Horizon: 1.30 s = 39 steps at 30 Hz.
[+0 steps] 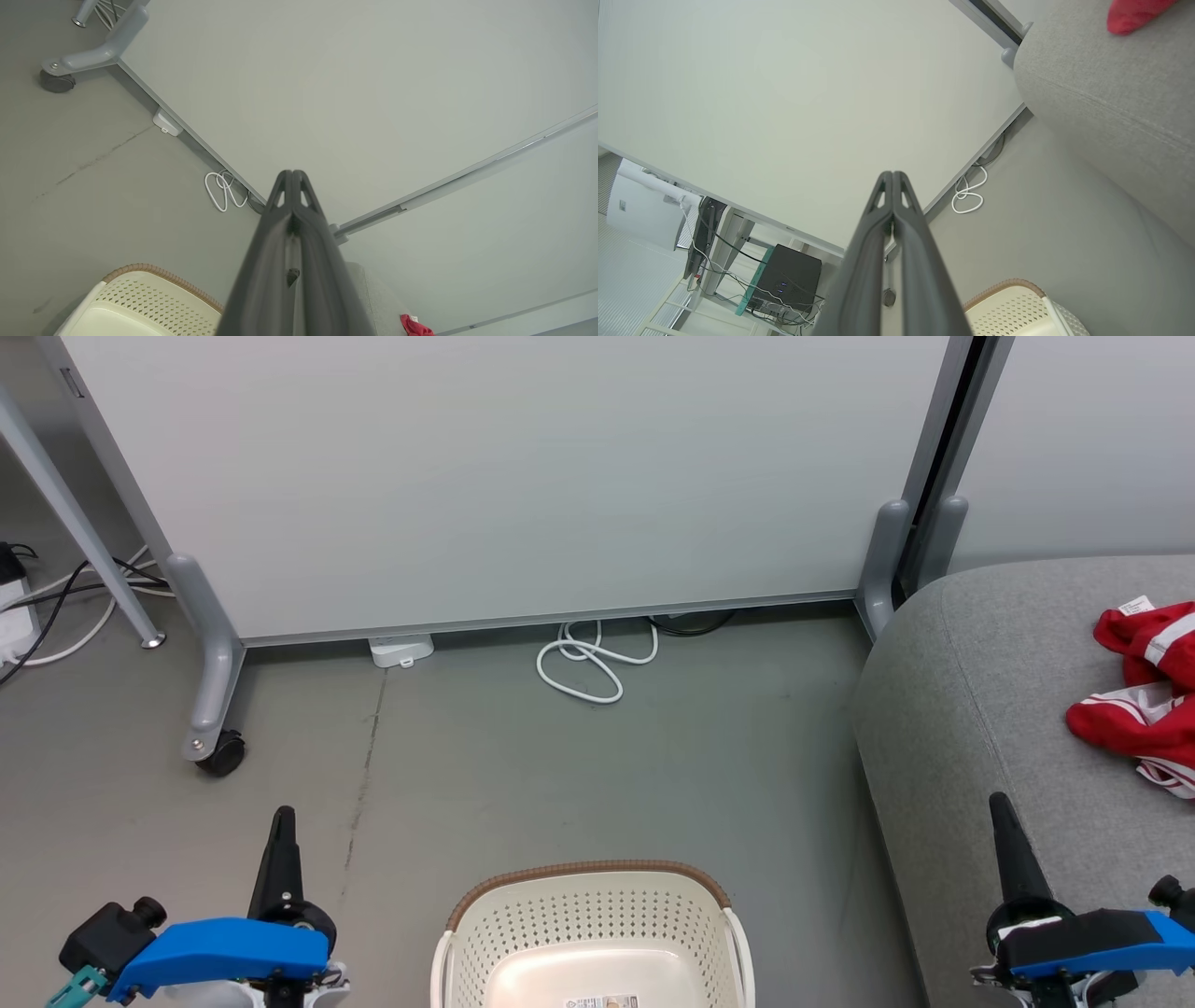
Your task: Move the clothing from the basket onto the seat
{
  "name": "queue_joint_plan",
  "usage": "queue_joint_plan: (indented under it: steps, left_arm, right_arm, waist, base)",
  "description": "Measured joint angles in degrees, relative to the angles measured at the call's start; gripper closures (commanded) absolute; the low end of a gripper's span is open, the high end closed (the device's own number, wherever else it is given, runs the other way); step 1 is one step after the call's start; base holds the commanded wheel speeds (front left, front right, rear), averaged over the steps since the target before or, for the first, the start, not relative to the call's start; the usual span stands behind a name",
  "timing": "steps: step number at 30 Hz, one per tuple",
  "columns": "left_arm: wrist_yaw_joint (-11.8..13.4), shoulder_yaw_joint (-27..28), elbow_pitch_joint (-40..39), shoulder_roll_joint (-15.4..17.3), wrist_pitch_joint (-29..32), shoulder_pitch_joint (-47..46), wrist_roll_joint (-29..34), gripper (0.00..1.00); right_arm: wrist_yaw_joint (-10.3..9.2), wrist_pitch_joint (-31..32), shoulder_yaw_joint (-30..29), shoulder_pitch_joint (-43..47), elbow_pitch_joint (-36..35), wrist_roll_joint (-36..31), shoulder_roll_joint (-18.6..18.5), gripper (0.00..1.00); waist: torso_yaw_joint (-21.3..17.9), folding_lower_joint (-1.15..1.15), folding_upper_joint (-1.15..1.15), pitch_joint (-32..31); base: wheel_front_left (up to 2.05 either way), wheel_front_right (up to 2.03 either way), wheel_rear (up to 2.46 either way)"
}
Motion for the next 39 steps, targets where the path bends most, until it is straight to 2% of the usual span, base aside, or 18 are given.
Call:
queue_joint_plan:
  steps: [39]
  left_arm:
    - [-0.48, 3.08, -0.85, -0.16, 5.42, -2.01, -21.54, 1.0]
  right_arm:
    - [0.0, 5.49, -0.73, -2.14, 0.52, 21.39, 0.03, 1.0]
  waist:
    - [-1.25, 0.0, 0.0, 0.48]
  base:
    - [0.0, 0.0, 0.0]
